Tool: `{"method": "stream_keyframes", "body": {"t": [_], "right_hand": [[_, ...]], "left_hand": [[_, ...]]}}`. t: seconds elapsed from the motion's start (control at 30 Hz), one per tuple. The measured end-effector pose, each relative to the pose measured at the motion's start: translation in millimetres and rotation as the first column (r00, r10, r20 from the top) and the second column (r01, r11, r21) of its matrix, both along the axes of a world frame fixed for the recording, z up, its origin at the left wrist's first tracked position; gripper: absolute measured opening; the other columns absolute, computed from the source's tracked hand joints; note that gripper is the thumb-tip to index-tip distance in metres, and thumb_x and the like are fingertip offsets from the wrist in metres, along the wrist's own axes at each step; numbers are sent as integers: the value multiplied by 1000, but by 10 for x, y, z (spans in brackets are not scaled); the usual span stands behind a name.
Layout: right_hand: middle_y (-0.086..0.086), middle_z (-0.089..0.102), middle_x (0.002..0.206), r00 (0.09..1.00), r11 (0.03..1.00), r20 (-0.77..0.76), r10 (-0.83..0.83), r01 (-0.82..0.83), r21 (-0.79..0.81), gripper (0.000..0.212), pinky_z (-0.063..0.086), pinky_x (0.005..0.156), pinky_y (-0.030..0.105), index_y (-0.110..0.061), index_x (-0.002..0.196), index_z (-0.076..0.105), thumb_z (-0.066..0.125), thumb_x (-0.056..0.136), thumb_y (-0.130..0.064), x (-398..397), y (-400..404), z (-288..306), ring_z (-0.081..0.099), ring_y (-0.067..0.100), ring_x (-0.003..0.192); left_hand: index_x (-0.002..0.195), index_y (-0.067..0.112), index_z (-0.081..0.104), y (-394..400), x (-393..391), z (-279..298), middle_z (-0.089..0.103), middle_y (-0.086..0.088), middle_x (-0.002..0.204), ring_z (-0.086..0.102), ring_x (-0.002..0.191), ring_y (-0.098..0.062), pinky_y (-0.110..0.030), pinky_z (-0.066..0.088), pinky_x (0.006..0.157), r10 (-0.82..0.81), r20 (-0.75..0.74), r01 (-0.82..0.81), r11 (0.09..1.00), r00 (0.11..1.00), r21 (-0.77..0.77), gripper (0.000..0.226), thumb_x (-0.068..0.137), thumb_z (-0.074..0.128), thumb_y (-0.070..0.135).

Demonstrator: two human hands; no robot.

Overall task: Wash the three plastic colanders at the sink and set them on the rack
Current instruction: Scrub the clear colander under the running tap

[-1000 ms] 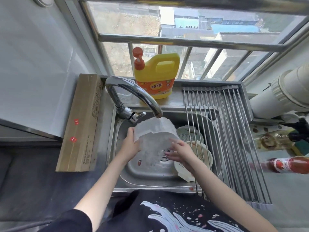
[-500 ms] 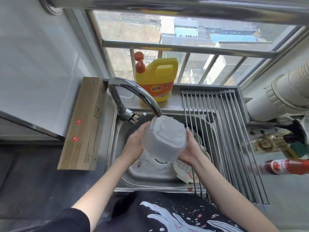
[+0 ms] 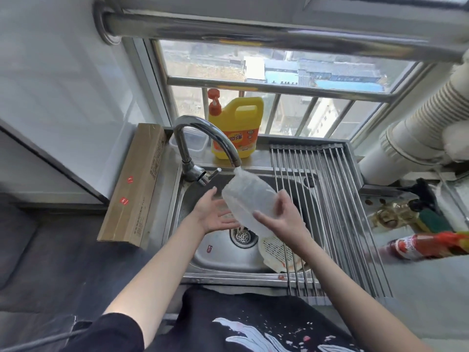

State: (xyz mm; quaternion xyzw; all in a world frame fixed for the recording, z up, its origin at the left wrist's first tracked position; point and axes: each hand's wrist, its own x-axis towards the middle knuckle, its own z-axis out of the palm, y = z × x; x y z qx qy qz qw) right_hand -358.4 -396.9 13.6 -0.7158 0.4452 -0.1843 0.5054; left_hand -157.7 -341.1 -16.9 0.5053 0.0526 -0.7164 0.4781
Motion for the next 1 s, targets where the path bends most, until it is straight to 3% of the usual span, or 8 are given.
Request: {"method": "stream_keyframes", "body": {"t": [0.17, 0.3, 0.4, 0.5, 0.63, 0.73, 0.93, 1.0], "right_hand": [[-4, 49, 87, 921, 808, -339, 189, -343, -479, 46, 39, 77, 36, -20, 87, 40, 70, 68, -49, -287, 90, -73, 44, 18, 84], [-4, 49, 89, 938, 815, -306, 164, -304, -493, 47, 41, 77, 34, -22, 87, 37, 67, 66, -52, -417, 94, -51, 48, 18, 86], [3, 44, 80, 994, 964, 23, -105, 107, -243, 54, 41, 57, 24, -15, 86, 39, 66, 64, -56, -382, 98, 7, 43, 11, 67], [8, 46, 84, 904, 901, 109, -414, 390, 187, 74, 40, 58, 28, -6, 91, 48, 56, 59, -72, -299, 24, -41, 45, 17, 71], [15, 62, 106, 768, 338, -54, -638, 342, 877, 56, 51, 82, 54, -15, 105, 61, 51, 75, -61, -276, -91, -9, 59, 34, 97], [10, 63, 116, 687, 68, -108, -718, 225, 972, 37, 52, 87, 54, -20, 112, 61, 55, 81, -40, -345, -116, -19, 61, 33, 103], [12, 65, 99, 636, -79, -179, -751, 182, 980, 16, 53, 39, 41, -9, 94, 59, 58, 88, -23, -300, 80, -214, 61, 31, 78], [11, 61, 92, 665, -48, -139, -733, 153, 987, 14, 51, 38, 35, -9, 94, 58, 54, 90, -22, -271, 124, -269, 57, 30, 73]], "left_hand": [[123, 10, 52, 38, -24, 79, 51, -18, 130, 57, 105, -38, -52, 51, 82, -53, 74, 54, 998, 996, -10, 57, 92, 40, 56], [124, 15, 54, 63, -89, 111, 54, -13, 129, 57, 105, -26, -43, 51, 82, -164, 266, 160, 986, 950, 34, 48, 93, 43, 50], [109, 20, 58, 95, -123, 126, 54, -11, 127, 53, 111, -26, -43, 45, 89, -205, 332, 193, 979, 921, 72, 42, 93, 40, 54], [116, 19, 58, 116, -169, 133, 59, -8, 121, 55, 113, -26, -42, 46, 87, -272, 337, 268, 962, 901, 60, 51, 90, 40, 60], [102, 10, 59, 104, -254, 234, 61, -11, 98, 62, 84, -23, -33, 57, 70, -276, 311, 266, 961, 910, 74, 36, 90, 55, 44], [101, 6, 58, 84, -210, 270, 52, -8, 90, 55, 72, -15, -26, 57, 60, -177, 282, 164, 984, 943, 68, 33, 87, 63, 35], [99, 5, 59, 10, -212, 540, 62, -9, 79, 56, 55, -7, -13, 52, 48, -218, 154, 227, 973, 964, -46, 35, 72, 73, 23], [101, 8, 59, -9, -265, 601, 62, -6, 72, 52, 47, -4, -10, 45, 41, -207, 158, 217, 975, 965, -44, 28, 79, 71, 19]]}}
